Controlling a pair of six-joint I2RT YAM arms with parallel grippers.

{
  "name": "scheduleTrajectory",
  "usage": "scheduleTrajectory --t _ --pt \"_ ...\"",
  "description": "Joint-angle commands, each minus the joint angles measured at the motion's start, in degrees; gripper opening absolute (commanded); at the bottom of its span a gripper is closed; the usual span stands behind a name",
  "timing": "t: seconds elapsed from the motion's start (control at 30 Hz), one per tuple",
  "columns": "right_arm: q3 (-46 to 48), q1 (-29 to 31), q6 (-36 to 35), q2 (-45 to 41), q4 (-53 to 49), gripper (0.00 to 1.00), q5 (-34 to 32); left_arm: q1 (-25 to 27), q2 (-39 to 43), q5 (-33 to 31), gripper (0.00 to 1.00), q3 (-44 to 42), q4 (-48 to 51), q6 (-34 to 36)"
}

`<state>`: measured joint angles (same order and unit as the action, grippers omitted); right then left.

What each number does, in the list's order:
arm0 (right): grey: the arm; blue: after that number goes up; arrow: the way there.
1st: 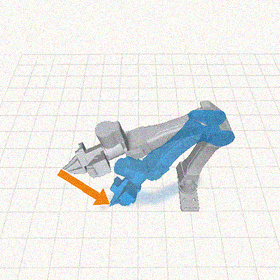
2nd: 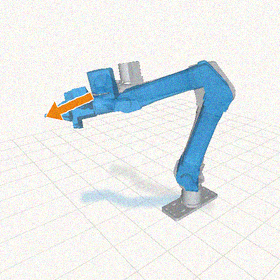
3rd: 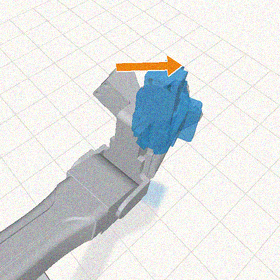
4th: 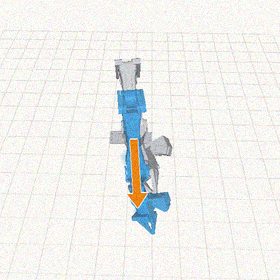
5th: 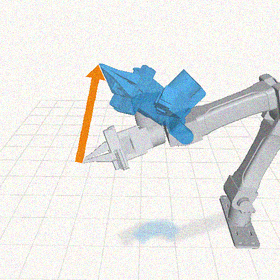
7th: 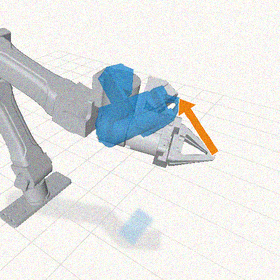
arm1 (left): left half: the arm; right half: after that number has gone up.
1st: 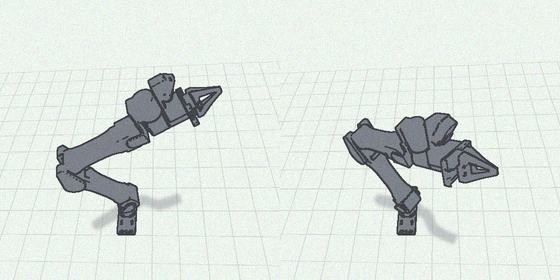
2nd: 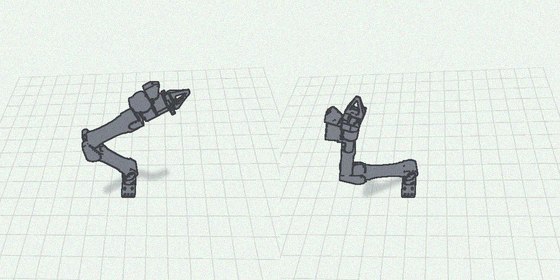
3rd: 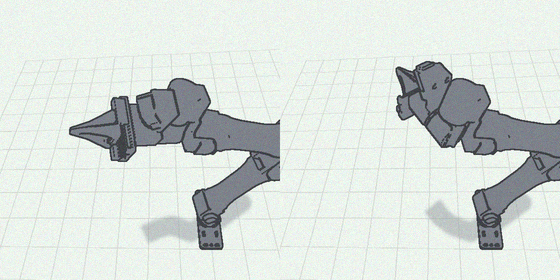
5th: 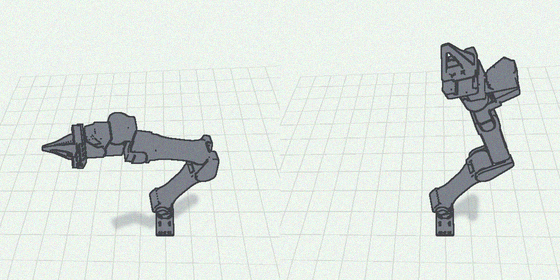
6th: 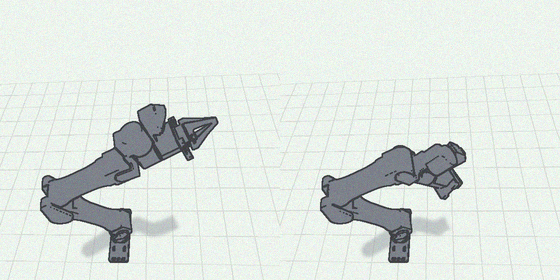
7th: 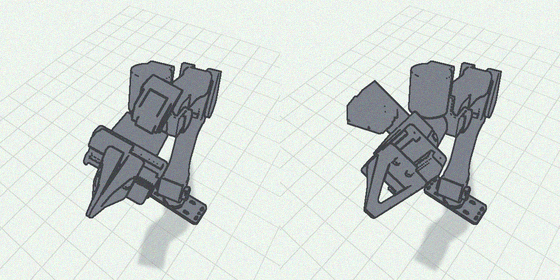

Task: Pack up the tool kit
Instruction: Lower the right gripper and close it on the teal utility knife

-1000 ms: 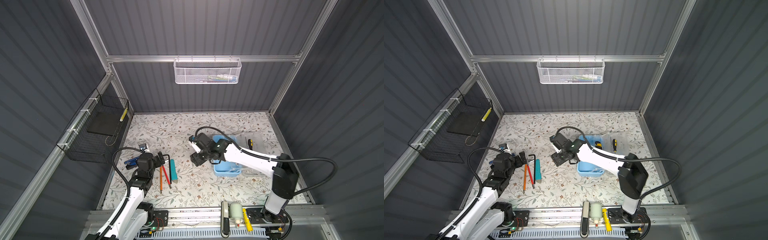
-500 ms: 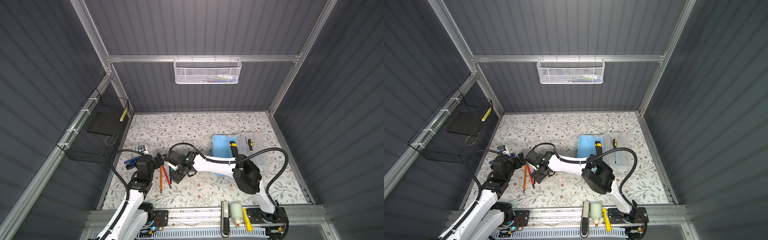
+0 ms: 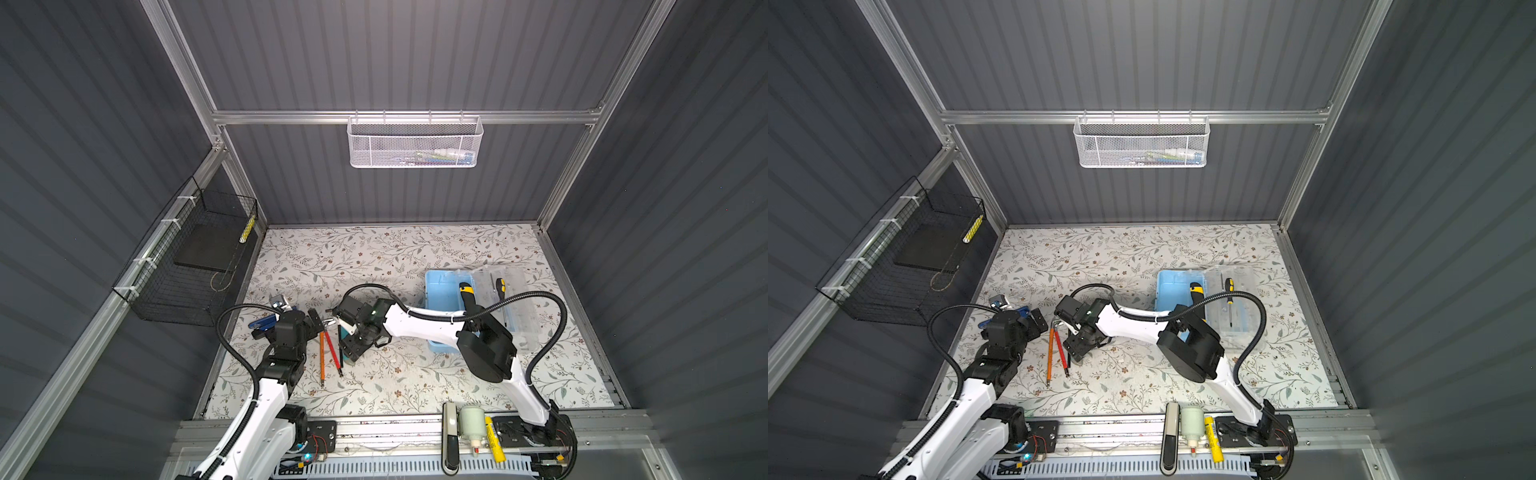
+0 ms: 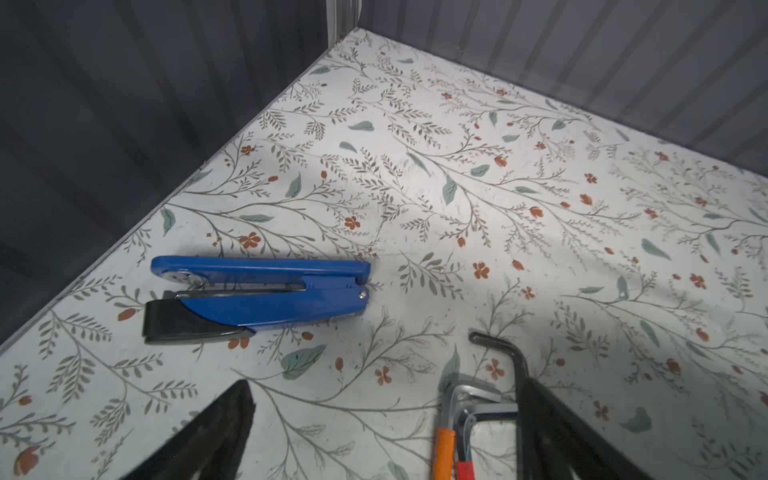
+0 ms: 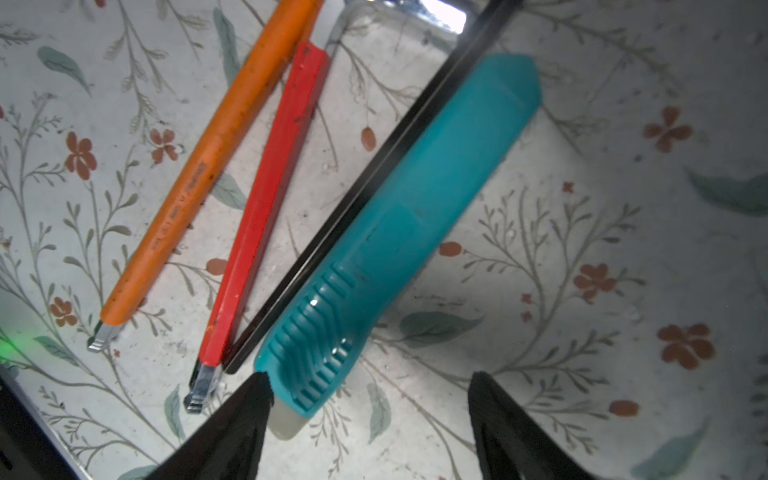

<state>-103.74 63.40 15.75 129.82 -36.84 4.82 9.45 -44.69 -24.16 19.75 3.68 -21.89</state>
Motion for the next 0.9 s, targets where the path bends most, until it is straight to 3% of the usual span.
scheduleTrajectory --t 0.0,0.4,0.87 --pt "-0.9 -0.4 0.6 0.2 -0.4 0.77 1.0 -0.7 -0.5 0.5 0.99 1.6 0.2 -0.5" --pt "-6.0 -0.5 0.1 4.3 -2.0 0.77 6.2 -4.3 -6.6 2.7 0.99 4.2 1.0 -1.8" --pt "-8.1 -1.0 -0.5 6.1 -5.3 0.76 3.4 -6.8 -6.8 6.2 0.99 3.9 0.3 -1.7"
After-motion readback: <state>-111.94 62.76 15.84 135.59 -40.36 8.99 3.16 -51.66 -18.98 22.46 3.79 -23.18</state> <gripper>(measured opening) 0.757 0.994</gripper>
